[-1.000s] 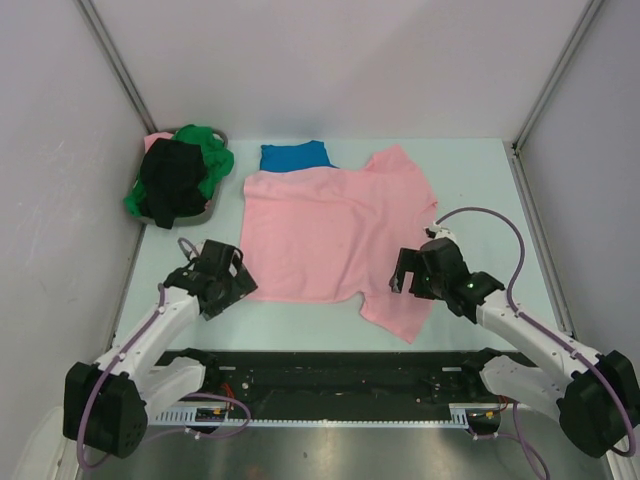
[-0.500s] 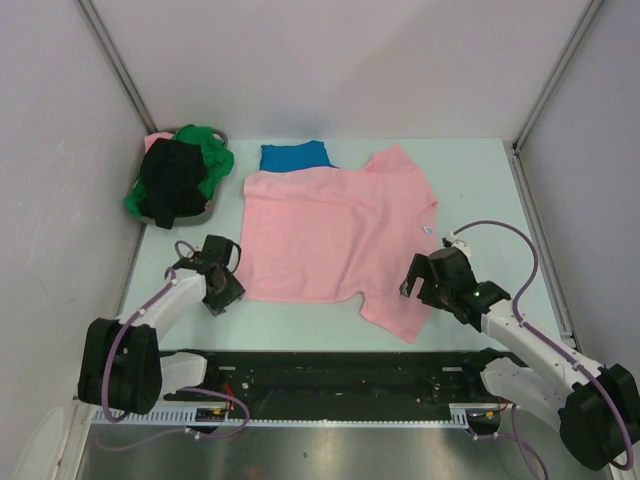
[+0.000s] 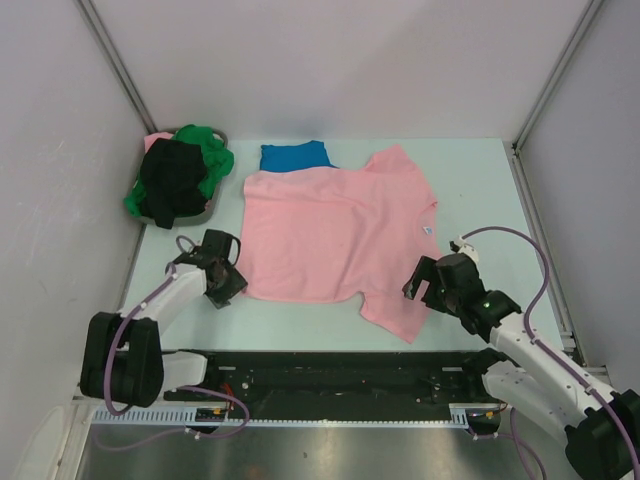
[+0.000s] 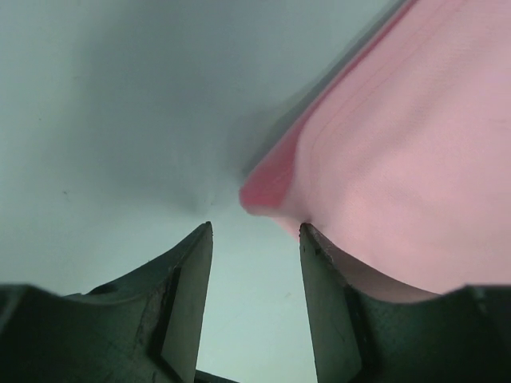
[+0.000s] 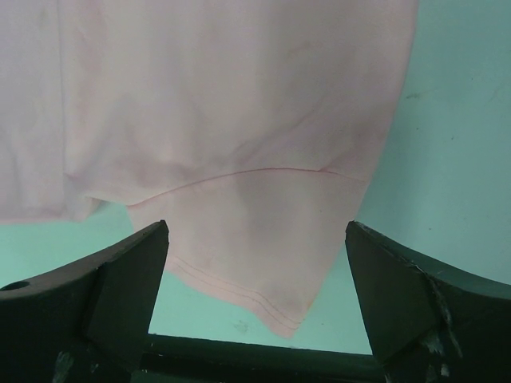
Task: Fold and stack the t-shirts
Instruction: Flatten the tshirt out, then fold the tshirt
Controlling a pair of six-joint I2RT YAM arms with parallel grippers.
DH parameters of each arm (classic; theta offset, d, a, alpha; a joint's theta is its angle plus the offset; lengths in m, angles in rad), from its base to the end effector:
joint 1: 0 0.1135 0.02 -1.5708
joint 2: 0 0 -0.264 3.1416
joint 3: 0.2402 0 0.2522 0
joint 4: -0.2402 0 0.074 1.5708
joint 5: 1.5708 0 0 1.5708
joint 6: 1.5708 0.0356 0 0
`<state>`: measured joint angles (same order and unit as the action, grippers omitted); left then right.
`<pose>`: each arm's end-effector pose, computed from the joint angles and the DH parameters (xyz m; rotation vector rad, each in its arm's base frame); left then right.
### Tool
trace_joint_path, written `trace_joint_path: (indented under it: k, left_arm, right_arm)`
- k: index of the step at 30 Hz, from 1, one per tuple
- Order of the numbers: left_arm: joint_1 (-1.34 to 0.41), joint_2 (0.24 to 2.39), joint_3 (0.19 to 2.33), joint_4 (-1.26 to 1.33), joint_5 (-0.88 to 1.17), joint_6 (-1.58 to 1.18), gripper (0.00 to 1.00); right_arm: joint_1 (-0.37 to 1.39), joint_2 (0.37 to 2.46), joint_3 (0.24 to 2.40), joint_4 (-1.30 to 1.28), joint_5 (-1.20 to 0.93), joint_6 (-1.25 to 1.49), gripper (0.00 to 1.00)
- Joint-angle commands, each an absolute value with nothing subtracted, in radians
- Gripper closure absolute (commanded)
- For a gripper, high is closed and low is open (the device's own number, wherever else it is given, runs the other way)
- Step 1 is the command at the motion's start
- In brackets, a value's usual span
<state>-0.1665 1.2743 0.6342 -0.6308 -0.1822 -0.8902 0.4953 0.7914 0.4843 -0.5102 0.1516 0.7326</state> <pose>0.2056 -0.0280 0.1636 -1.0244 2.5975 0.0076 0.1440 0.0717 0.2048 0.3576 2.3873 0.4002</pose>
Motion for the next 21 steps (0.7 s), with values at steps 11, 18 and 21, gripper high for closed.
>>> trace_joint_path:
  k: [11, 18, 21]
  left_arm:
    - [-0.160, 1.162, 0.678, -0.654, -0.143, -0.888, 0.46]
    - [-0.158, 1.258, 0.683, -0.609, -0.179, -0.870, 0.46]
    - [-0.155, 1.314, 0.710, -0.607, -0.204, -0.847, 0.46]
  right_arm:
    - [0.499, 0.838, 0.479, -0.465, 0.149, 0.738, 0.03]
    - [0.499, 0.828, 0.479, -0.469, 0.146, 0.735, 0.04]
    - [0.497, 0.828, 0.479, -0.474, 0.147, 0.732, 0.04]
